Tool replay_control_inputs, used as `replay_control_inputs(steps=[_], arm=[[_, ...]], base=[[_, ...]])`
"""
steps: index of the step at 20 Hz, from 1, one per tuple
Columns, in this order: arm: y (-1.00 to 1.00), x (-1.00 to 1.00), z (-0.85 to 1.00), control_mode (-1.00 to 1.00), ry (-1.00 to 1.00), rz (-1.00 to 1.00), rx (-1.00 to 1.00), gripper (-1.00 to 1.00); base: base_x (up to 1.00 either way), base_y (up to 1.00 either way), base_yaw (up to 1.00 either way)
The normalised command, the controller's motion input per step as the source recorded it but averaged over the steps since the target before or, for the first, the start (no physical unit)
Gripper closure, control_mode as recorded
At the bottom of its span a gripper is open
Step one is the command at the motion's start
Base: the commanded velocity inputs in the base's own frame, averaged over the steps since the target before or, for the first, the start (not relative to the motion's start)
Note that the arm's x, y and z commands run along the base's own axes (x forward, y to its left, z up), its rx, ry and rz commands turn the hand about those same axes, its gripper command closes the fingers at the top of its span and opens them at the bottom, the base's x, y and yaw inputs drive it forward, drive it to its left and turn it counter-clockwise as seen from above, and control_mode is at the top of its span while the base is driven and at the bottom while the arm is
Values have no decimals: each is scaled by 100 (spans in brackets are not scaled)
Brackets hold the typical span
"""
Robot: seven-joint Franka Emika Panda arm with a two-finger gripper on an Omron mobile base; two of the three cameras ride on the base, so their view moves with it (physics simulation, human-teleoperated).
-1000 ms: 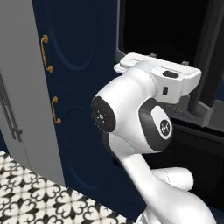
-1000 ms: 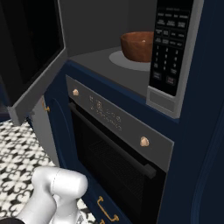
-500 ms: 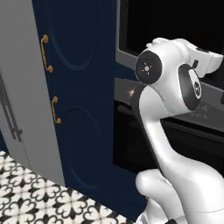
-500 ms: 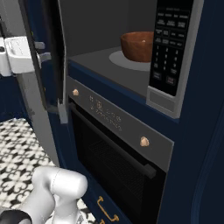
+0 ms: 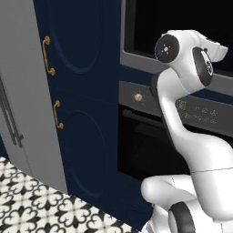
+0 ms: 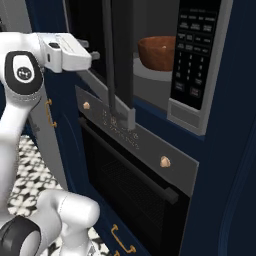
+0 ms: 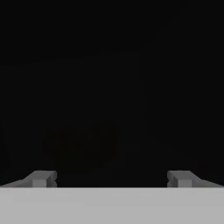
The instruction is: Pick the garlic from the sink and place it in the bowl. Then pick the bowl and place it in the microwave. Then close the microwave door and press the start button.
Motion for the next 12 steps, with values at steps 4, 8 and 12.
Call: replay_control_inputs(steps=[4,8,12], arm=[[-63,47,0,-100,0,0,5,-100],[-56,54,0,-100,0,0,2,-100],[-64,74,-6,-100,0,0,0,-100]], base=[[0,0,0],[0,0,0],[0,0,0]])
